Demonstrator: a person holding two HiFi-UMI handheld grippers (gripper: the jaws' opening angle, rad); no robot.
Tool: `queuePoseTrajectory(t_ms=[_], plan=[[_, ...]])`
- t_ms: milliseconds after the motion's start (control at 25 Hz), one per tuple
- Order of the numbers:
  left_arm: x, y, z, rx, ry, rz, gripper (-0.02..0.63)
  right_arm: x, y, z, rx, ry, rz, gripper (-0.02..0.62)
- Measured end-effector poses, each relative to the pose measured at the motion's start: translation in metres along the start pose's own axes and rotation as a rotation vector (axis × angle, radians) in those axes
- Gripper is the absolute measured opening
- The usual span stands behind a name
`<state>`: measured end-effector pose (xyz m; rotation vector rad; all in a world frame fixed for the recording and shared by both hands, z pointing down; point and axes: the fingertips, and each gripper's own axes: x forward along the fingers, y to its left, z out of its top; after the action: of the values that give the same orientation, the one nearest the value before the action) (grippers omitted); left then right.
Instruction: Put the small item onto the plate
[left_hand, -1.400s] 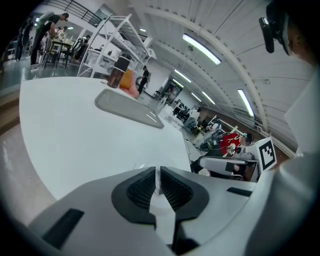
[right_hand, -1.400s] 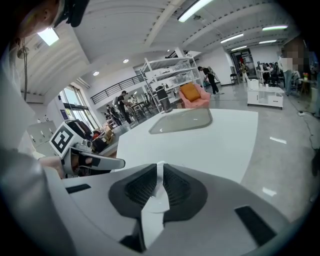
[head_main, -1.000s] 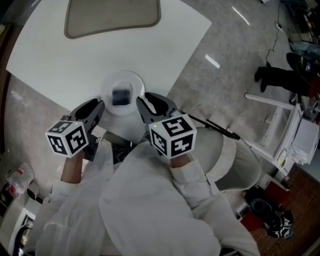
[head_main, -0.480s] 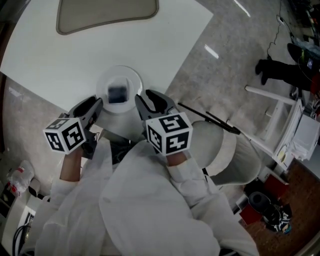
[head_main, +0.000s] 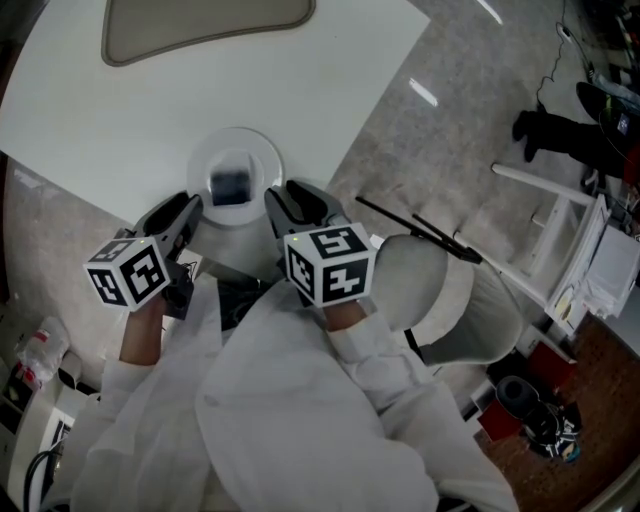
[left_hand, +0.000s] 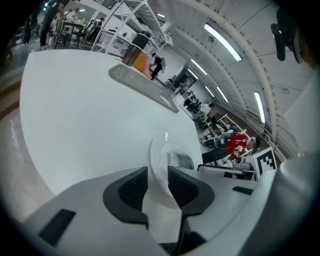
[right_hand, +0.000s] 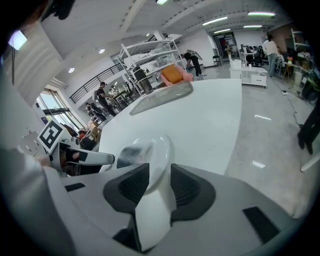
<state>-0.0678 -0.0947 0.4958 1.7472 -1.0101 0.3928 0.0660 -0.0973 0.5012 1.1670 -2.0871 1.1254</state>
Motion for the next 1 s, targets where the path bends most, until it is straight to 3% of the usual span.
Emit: queuePoseTrajectory(t_ms=[640, 1000], plan=[[0.001, -0.001, -0.005, -0.052, 0.004, -0.006, 0.109, 0.008, 0.009, -0.005, 0.067, 0.012, 0.037, 0.12], [0.002, 0.0, -0.005, -0.082, -0.03, 0.019, 0.107, 0.008, 0.004, -0.005, 0.107, 0.0, 0.006, 0.115]])
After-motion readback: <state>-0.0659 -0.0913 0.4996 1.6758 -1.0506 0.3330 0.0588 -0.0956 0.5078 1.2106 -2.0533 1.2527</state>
